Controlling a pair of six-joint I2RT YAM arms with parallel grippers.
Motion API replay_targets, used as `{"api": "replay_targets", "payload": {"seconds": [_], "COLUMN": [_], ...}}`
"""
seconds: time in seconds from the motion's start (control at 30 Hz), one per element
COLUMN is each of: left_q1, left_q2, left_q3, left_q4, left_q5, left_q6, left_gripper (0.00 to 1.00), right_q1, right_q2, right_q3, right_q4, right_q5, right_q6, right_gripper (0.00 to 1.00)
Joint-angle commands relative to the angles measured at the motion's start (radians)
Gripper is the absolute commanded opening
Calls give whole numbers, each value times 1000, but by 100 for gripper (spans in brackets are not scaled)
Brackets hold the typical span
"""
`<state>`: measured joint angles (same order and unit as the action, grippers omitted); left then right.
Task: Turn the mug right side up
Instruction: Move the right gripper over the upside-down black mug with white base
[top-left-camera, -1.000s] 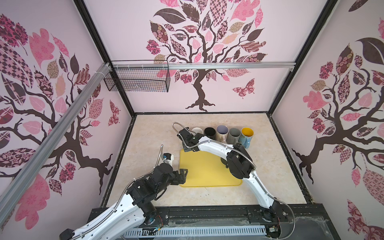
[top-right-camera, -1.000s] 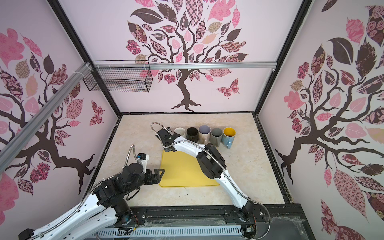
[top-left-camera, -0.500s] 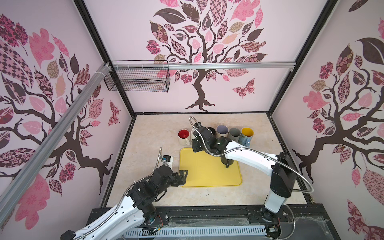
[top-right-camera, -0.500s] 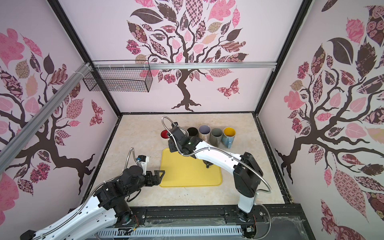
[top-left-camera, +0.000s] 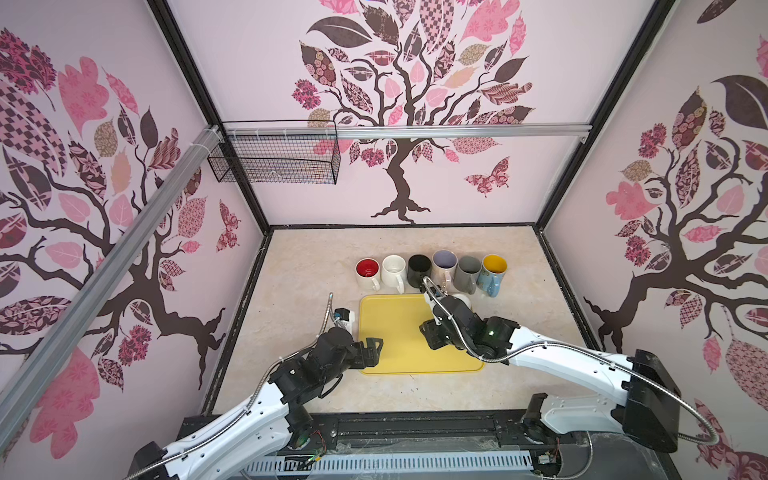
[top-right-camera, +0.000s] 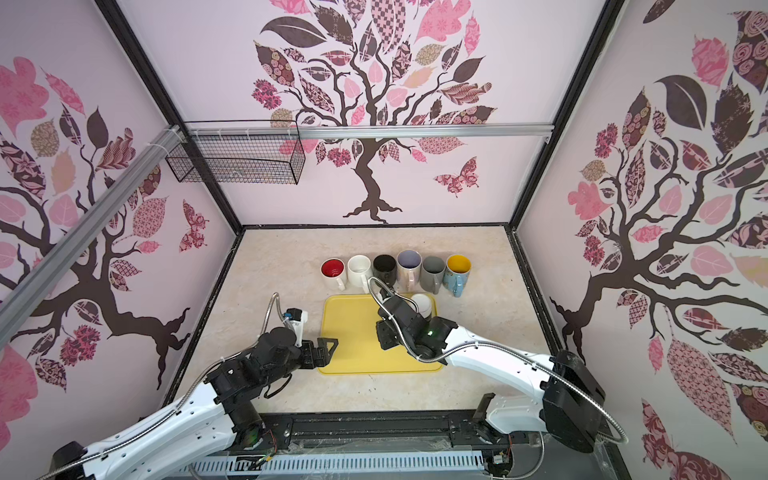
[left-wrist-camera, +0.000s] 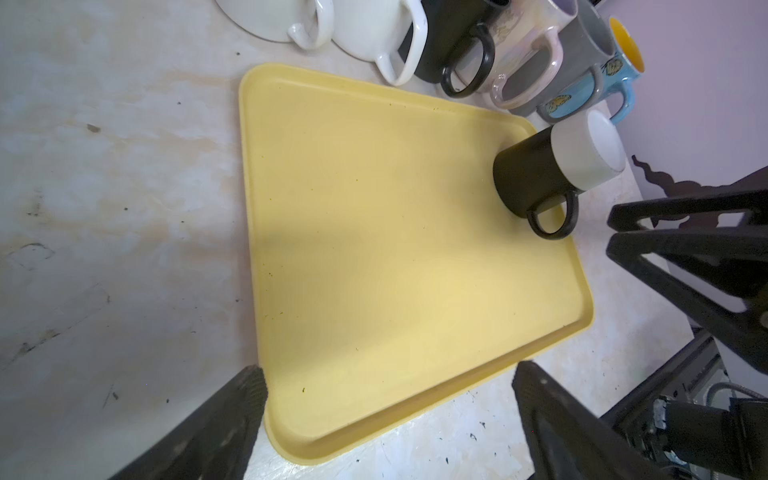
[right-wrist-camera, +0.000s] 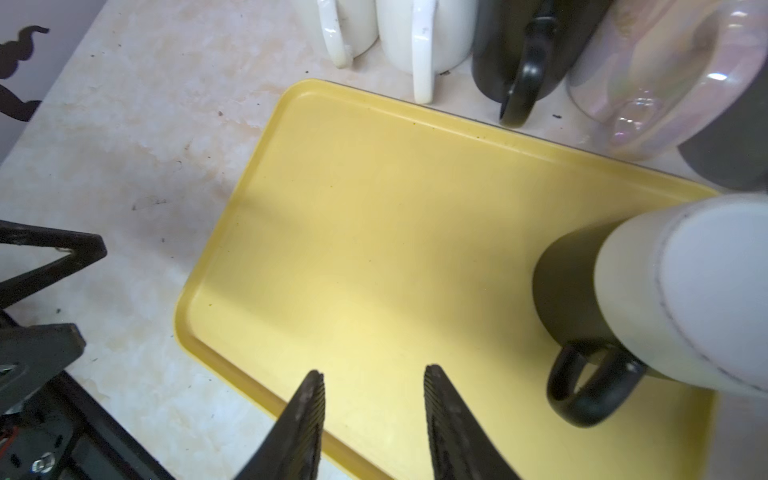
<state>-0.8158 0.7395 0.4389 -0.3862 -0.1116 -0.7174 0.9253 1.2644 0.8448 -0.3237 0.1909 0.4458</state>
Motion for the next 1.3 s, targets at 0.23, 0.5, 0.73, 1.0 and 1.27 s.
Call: {"api": "replay_targets", "payload": {"seconds": [0.23, 0.5, 0.73, 1.0, 1.27], "left_q1": [6, 6, 6, 6, 6], "left_q2": [101, 92, 66, 49, 49], "left_q3": [-12, -2, -9, -15, -16], "left_q4": [183, 190, 187, 176, 176], "left_q5": [55, 75, 74, 68, 66], "left_q6": [6, 10, 13, 13, 12], "left_gripper": [97, 96, 96, 96, 96], "right_q1": [-145, -170, -184, -227, -255], "right_q2": [-26, -24, 13, 73, 135], "right_q3": [40, 24, 7, -37, -85], "right_q4": [-134, -135, -141, -106, -51], "right_q5": [61, 50, 77, 93, 84], "right_q6": [129, 174, 193, 193, 191], "right_gripper": [41, 40, 39, 37, 37]}}
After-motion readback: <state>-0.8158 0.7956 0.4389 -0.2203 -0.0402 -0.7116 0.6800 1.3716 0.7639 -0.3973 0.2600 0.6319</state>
